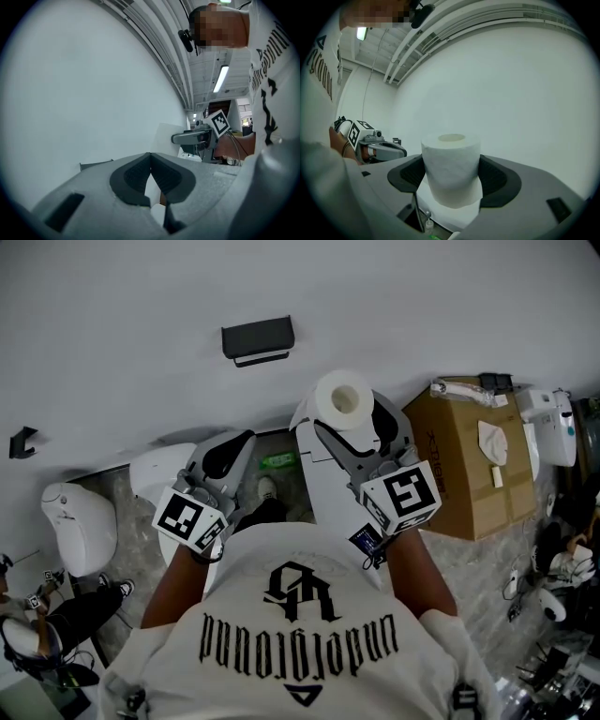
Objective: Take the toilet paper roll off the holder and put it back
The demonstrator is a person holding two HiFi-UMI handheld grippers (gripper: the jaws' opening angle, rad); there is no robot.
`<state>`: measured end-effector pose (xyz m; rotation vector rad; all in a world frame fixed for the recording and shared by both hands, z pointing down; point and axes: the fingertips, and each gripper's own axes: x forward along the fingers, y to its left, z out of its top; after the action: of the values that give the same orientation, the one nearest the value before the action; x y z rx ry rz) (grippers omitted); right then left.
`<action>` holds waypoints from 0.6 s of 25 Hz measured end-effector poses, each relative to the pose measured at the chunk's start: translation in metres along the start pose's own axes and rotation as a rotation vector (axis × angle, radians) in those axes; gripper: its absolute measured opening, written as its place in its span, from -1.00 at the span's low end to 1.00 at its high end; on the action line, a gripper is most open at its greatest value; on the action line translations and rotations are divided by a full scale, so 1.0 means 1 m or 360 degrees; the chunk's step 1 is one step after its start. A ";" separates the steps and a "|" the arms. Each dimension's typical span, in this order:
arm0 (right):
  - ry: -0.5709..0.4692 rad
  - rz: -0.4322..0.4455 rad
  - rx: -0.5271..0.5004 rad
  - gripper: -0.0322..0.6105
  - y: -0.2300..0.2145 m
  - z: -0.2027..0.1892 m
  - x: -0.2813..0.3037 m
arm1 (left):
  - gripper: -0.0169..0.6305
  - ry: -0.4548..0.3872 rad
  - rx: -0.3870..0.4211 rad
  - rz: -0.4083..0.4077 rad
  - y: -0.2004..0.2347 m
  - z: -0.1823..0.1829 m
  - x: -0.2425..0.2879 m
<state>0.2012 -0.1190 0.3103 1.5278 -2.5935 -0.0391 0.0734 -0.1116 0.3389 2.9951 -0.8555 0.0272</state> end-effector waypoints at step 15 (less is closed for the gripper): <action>0.0019 -0.0016 -0.0002 0.15 -0.047 0.001 0.044 | -0.91 0.0010 -0.0014 -0.0017 0.045 -0.002 0.052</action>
<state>0.2209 -0.1805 0.3094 1.5359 -2.5761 -0.0323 0.0937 -0.1776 0.3431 2.9899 -0.8365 0.0329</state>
